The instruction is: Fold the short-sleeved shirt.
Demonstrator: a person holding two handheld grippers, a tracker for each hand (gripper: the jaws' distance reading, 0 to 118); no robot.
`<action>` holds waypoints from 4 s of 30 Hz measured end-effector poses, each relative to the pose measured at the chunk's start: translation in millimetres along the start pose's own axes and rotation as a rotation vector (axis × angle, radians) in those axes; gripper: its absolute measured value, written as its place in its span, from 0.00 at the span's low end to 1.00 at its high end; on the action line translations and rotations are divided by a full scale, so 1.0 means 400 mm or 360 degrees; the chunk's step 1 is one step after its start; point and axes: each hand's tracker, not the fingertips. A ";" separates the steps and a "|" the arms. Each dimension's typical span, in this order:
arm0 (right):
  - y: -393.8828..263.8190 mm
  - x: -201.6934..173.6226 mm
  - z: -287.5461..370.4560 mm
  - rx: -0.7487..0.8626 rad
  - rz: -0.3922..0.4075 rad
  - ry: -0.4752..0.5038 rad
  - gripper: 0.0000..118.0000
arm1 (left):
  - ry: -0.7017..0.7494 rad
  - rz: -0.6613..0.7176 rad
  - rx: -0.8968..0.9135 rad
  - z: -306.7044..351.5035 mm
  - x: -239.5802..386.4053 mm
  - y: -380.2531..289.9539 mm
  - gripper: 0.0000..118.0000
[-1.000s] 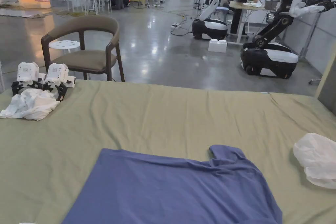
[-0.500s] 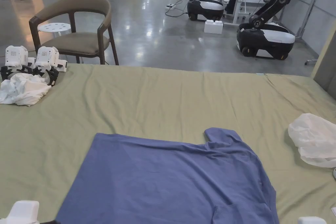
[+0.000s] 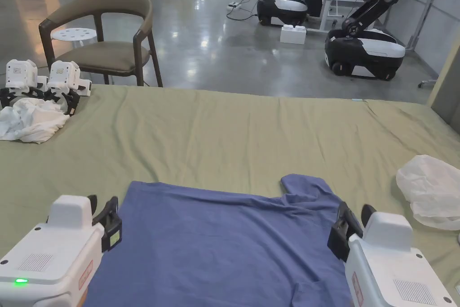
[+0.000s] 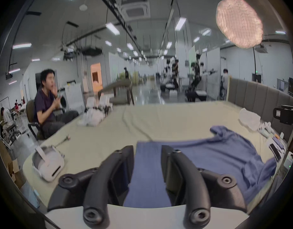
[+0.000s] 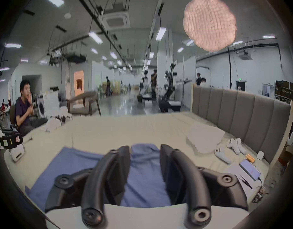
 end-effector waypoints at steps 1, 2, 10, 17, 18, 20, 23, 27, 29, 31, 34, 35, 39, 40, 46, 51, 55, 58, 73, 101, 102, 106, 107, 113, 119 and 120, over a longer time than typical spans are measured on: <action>0.013 -0.010 -0.004 0.0032 -0.0007 0.0019 0.25 | 0.0020 -0.0004 0.0065 0.004 0.010 0.015 0.22; 0.023 -0.018 -0.005 0.0057 -0.0013 0.0008 0.15 | 0.0032 -0.0008 0.0111 0.003 0.015 0.023 0.16; 0.049 -0.038 -0.012 0.0150 0.0006 0.0028 0.00 | 0.0038 -0.0024 0.0212 0.009 0.029 0.036 0.00; 0.019 -0.010 -0.021 0.0040 0.0040 0.0076 0.00 | -0.0060 -0.0068 -0.0238 0.013 -0.067 -0.054 0.00; 0.011 -0.005 -0.024 0.0017 0.0044 0.0079 0.00 | -0.0059 -0.0073 -0.0303 0.021 -0.077 -0.069 0.00; -0.010 0.003 -0.029 -0.0031 0.0046 0.0082 0.00 | -0.0077 -0.0031 -0.0520 0.029 -0.117 -0.112 0.00; -0.044 0.014 -0.041 -0.0129 0.0052 0.0091 0.00 | -0.0116 0.0053 -0.0821 0.049 -0.162 -0.169 0.00; -0.082 0.018 -0.050 -0.0225 0.0057 0.0100 0.00 | -0.0139 0.0136 -0.1119 0.060 -0.210 -0.247 0.32; -0.099 0.019 -0.052 -0.0261 0.0059 0.0102 0.00 | -0.0135 0.0176 -0.1244 0.055 -0.222 -0.286 0.50; -0.113 0.019 -0.056 -0.0296 0.0063 0.0103 0.00 | -0.0112 0.0201 -0.1315 0.045 -0.221 -0.315 0.56; -0.126 0.018 -0.057 -0.0338 0.0059 0.0110 0.00 | -0.0037 0.0251 -0.1317 0.012 -0.221 -0.356 0.57; -0.129 0.018 -0.058 -0.0351 0.0061 0.0111 0.00 | -0.0015 0.0263 -0.1325 0.000 -0.219 -0.367 0.57; -0.143 0.027 -0.053 -0.0390 0.0084 0.0112 0.00 | 0.0029 0.0265 -0.1346 -0.040 -0.218 -0.398 0.56; -0.146 0.031 -0.050 -0.0401 0.0090 0.0110 0.00 | 0.0041 0.0243 -0.1338 -0.041 -0.211 -0.394 0.55; -0.164 0.065 -0.029 -0.0469 0.0096 0.0068 0.00 | -0.0047 0.0103 -0.1321 -0.045 -0.199 -0.403 0.15; -0.167 0.122 0.001 -0.0622 0.0156 -0.0004 0.03 | -0.0076 0.0116 -0.1325 -0.038 -0.191 -0.392 0.01; -0.182 0.196 0.027 -0.0872 0.0208 -0.0057 0.47 | -0.0083 0.0173 -0.1298 -0.027 -0.208 -0.388 0.01; -0.216 0.252 0.045 -0.1105 0.0169 -0.0019 0.53 | -0.0083 0.0184 -0.1285 -0.024 -0.209 -0.386 0.01; -0.393 0.251 0.039 -0.1435 0.0182 0.0129 0.08 | -0.0090 0.0218 -0.1285 0.008 -0.176 -0.356 0.01; -0.142 0.228 -0.417 -0.1296 0.0163 0.0099 0.05 | -0.0134 0.0195 -0.1065 -0.469 -0.161 -0.124 0.00; -0.154 0.225 -0.440 -0.1318 0.0168 0.0083 0.06 | -0.0139 0.0199 -0.1088 -0.490 -0.158 -0.129 0.01; -0.217 0.219 -0.508 -0.1430 0.0132 0.0051 0.07 | -0.0126 0.0148 -0.1181 -0.550 -0.135 -0.157 0.01; -0.228 0.217 -0.515 -0.1434 0.0135 0.0041 0.07 | -0.0122 0.0122 -0.1203 -0.563 -0.129 -0.164 0.02; -0.217 0.205 -0.495 -0.1298 0.0187 -0.0017 0.47 | -0.0102 0.0080 -0.1123 -0.561 -0.117 -0.158 0.48; -0.082 0.149 -0.377 -0.0691 0.0099 0.0075 0.53 | -0.0163 0.0231 -0.0737 -0.450 -0.103 -0.069 0.52; -0.064 0.133 -0.357 -0.0579 0.0086 0.0098 0.53 | -0.0180 0.0257 -0.0645 -0.424 -0.093 -0.054 0.52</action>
